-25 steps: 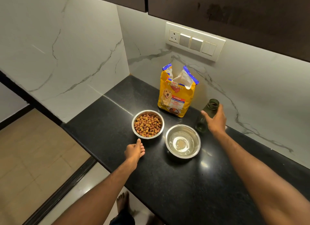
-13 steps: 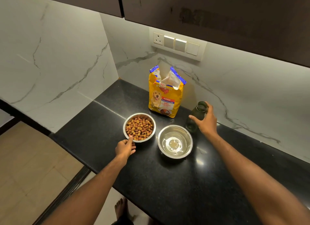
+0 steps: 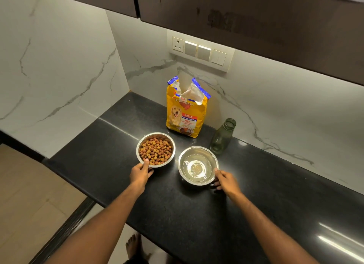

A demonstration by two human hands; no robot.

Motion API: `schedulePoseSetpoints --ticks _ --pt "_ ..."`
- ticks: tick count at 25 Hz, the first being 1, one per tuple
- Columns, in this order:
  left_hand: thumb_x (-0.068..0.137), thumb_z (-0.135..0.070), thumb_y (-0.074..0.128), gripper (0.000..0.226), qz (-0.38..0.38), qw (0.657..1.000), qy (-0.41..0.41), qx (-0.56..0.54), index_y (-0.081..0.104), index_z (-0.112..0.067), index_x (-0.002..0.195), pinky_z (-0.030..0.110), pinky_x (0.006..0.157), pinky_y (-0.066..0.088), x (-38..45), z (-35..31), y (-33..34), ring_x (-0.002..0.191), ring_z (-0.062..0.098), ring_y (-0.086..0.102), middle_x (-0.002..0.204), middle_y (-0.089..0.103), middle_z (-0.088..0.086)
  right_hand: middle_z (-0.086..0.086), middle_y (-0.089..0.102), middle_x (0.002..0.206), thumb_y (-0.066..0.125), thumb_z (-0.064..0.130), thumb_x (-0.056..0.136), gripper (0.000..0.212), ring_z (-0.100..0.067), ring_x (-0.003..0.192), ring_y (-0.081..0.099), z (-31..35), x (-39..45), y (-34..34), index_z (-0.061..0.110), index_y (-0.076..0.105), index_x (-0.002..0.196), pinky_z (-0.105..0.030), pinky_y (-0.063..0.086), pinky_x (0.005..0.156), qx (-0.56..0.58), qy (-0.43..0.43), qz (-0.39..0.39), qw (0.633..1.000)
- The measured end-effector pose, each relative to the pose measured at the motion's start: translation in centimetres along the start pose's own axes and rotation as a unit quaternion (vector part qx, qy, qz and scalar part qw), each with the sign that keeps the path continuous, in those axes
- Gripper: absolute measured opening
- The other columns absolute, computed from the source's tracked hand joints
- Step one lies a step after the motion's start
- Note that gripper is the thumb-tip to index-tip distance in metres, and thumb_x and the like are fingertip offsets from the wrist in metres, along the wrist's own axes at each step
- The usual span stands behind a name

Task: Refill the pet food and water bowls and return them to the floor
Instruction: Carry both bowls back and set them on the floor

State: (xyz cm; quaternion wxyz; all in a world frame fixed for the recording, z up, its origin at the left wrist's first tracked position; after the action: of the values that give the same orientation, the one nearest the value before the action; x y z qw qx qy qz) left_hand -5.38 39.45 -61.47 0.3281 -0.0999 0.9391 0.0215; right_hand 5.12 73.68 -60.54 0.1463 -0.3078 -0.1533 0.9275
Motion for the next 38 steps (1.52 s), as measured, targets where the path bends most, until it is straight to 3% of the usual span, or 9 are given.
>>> schedulePoseSetpoints --ticks 5,9,13,18,25,28,32,35,38 --pt "0.108 -0.02 0.058 0.037 -0.015 0.998 -0.02 -0.057 0.063 -0.003 0.142 0.034 0.104 0.052 -0.9 -0.6 -0.3 0.12 0.024 0.066 0.112 0.07 0.004 -0.01 0.083 0.103 0.06 0.031 0.109 0.025 -0.031 0.104 0.08 -0.5 0.4 2.1 0.012 0.075 0.116 -0.049 0.066 0.091 0.158 0.026 0.006 0.987" --pt "0.109 -0.018 0.056 0.037 -0.015 0.997 -0.02 -0.079 0.062 -0.002 0.143 0.036 0.108 0.05 -1.8 -0.6 -2.8 0.124 0.024 0.064 0.117 0.071 0.006 -0.017 0.08 0.098 0.057 0.025 0.111 0.023 -0.035 0.093 0.074 0.9 -0.1 3.1 0.007 0.07 0.112 -0.041 0.062 0.074 0.192 0.043 0.011 0.98" --pt "0.109 -0.02 0.056 0.036 -0.029 0.995 -0.019 -0.095 0.064 -0.001 0.139 0.036 0.104 0.049 -2.5 -0.8 -8.8 0.125 0.026 0.063 0.104 0.069 0.0 -0.02 0.079 0.098 0.056 0.026 0.111 0.027 -0.033 0.095 0.073 3.4 -0.2 6.0 0.003 0.069 0.115 -0.053 0.061 0.091 0.146 0.025 0.034 0.988" --pt "0.109 -0.022 0.057 0.035 -0.06 0.992 0.002 -0.113 0.065 -0.003 0.138 0.033 0.101 0.053 -3.1 -0.9 -20.2 0.107 0.016 0.067 0.105 0.071 -0.001 -0.012 0.078 0.097 0.053 0.023 0.112 0.026 -0.022 0.086 0.077 8.3 -2.9 13.7 0.006 0.071 0.117 -0.031 0.066 0.065 0.124 -0.005 0.113 0.986" --pt "0.108 -0.022 0.059 0.018 -0.161 0.971 0.04 -0.171 0.072 -0.011 0.105 0.021 0.074 0.064 -4.0 -0.2 -41.1 0.106 0.022 0.072 0.107 0.076 0.01 -0.016 0.075 0.103 0.052 0.023 0.112 0.026 -0.02 0.082 0.081 16.5 -9.1 33.3 0.004 0.07 0.114 -0.033 0.068 0.067 0.102 -0.029 0.218 0.97" --pt "0.107 -0.026 0.061 0.027 -0.212 0.963 0.04 -0.162 0.072 -0.003 0.118 0.023 0.078 0.064 -4.3 0.7 -50.4 0.109 0.024 0.074 0.113 0.076 0.013 -0.021 0.074 0.11 0.052 0.022 0.112 0.033 -0.03 0.096 0.075 19.0 -11.0 42.2 -0.004 0.066 0.125 -0.04 0.066 0.081 0.098 -0.044 0.257 0.96" --pt "0.107 -0.031 0.062 0.038 -0.267 0.948 0.036 -0.171 0.071 -0.002 0.128 0.037 0.1 0.061 -5.1 2.8 -62.5 0.118 0.027 0.073 0.124 0.075 0.015 -0.01 0.079 0.09 0.058 0.025 0.108 0.029 -0.018 0.082 0.078 21.4 -14.1 54.5 -0.001 0.069 0.114 -0.031 0.068 0.072 0.084 -0.059 0.316 0.943" --pt "0.108 -0.025 0.059 0.031 -0.309 0.925 0.032 -0.219 0.07 0.0 0.124 0.04 0.106 0.058 -5.7 3.7 -68.2 0.117 0.027 0.071 0.123 0.074 0.018 -0.017 0.075 0.104 0.056 0.023 0.11 0.033 -0.021 0.09 0.077 22.2 -15.3 62.1 -0.005 0.068 0.121 -0.046 0.067 0.089 0.063 -0.054 0.346 0.934" --pt "0.109 -0.021 0.058 0.025 -0.344 0.905 0.021 -0.248 0.069 -0.002 0.121 0.042 0.11 0.055 -5.8 3.6 -72.6 0.114 0.027 0.07 0.118 0.074 0.017 -0.019 0.072 0.109 0.053 0.018 0.112 0.025 -0.028 0.096 0.073 22.6 -17.1 68.8 -0.003 0.066 0.113 -0.033 0.068 0.074 0.045 -0.035 0.374 0.926"
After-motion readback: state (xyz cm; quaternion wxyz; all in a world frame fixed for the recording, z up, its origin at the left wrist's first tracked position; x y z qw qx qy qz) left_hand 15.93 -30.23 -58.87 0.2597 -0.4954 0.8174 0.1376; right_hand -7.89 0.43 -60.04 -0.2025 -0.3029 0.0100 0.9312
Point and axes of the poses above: each hand's wrist, its own x-axis towards the middle knuckle, its own y-axis out of the palm, z = x × y, the point moved 2 cm from there along x, towards the middle knuckle
